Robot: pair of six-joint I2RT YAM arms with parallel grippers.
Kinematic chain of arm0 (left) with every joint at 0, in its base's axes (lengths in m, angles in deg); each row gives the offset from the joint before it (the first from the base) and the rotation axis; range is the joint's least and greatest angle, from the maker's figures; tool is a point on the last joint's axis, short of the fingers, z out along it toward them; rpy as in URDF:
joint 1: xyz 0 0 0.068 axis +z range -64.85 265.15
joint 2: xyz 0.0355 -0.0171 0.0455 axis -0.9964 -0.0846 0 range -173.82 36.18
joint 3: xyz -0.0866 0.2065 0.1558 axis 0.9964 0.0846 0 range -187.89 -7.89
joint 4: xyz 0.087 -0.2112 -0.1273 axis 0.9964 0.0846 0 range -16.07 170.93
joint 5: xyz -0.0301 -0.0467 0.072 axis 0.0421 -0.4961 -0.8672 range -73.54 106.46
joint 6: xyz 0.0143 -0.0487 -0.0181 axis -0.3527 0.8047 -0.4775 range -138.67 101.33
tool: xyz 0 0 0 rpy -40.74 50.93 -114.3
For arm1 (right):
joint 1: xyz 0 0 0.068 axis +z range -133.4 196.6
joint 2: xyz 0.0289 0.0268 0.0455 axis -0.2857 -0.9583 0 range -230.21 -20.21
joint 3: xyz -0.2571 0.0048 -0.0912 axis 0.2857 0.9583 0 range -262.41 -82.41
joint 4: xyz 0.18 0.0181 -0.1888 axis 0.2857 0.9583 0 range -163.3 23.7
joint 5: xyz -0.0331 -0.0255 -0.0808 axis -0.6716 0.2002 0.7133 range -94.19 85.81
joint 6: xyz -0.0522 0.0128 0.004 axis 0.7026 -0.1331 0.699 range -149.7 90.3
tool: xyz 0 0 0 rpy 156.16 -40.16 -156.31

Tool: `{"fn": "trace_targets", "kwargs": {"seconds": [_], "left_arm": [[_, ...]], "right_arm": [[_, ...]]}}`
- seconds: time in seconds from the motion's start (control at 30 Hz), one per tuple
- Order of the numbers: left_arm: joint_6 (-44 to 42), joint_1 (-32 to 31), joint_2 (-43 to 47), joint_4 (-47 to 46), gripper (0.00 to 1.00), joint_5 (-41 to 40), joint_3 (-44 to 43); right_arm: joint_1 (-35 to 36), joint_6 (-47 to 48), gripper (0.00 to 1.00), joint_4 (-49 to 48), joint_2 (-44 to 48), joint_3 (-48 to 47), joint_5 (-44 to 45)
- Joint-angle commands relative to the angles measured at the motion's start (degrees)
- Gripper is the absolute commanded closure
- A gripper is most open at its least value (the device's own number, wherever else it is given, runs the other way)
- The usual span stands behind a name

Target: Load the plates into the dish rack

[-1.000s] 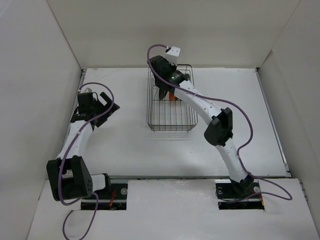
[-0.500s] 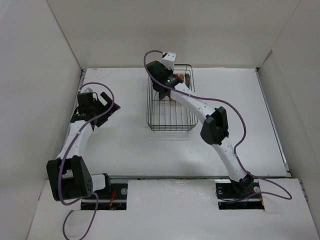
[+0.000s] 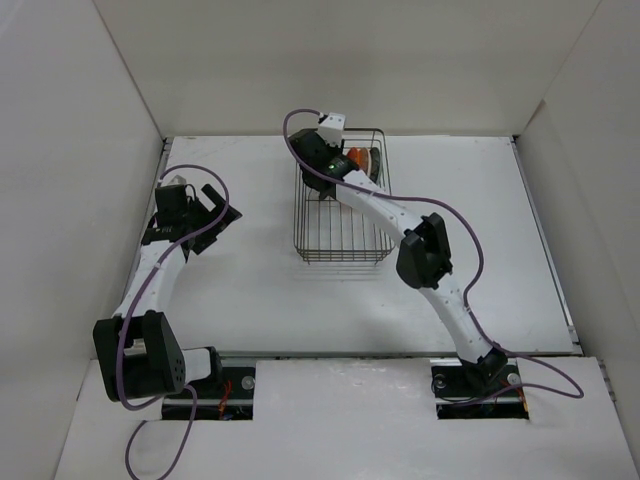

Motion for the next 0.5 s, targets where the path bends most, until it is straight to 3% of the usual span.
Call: {"fn": "trace_targets", "kwargs": {"seconds": [0.0,0.17,0.27,0.3,0.47], "left_arm": [[-1.0,0.0,0.0,-0.9,0.00,0.6,-1.2],[-1.0,0.0,0.0,-0.9,0.00,0.6,-1.2],[-1.0,0.0,0.6,-0.9,0.00,0.0,-1.9],[-1.5,0.0,1.1,-0.9,0.00,-0.8,-2.5],[-2.0,0.0,3.2,1.6,0.00,-5.3,-6.2]], "right_arm": [[0.2,-0.2,0.54,-2.3,1.7,-1.5,-0.4],[2.0,3.5,0.23,-5.3,5.7,-1.5,-0.4],[2.6,6.8,0.15,-5.8,10.1,-2.9,-1.0],[2.6,7.5,0.03,-5.8,11.9,-2.9,-2.3],[2.6,16.2,0.00,-5.7,27.4,11.7,-8.7]]}}
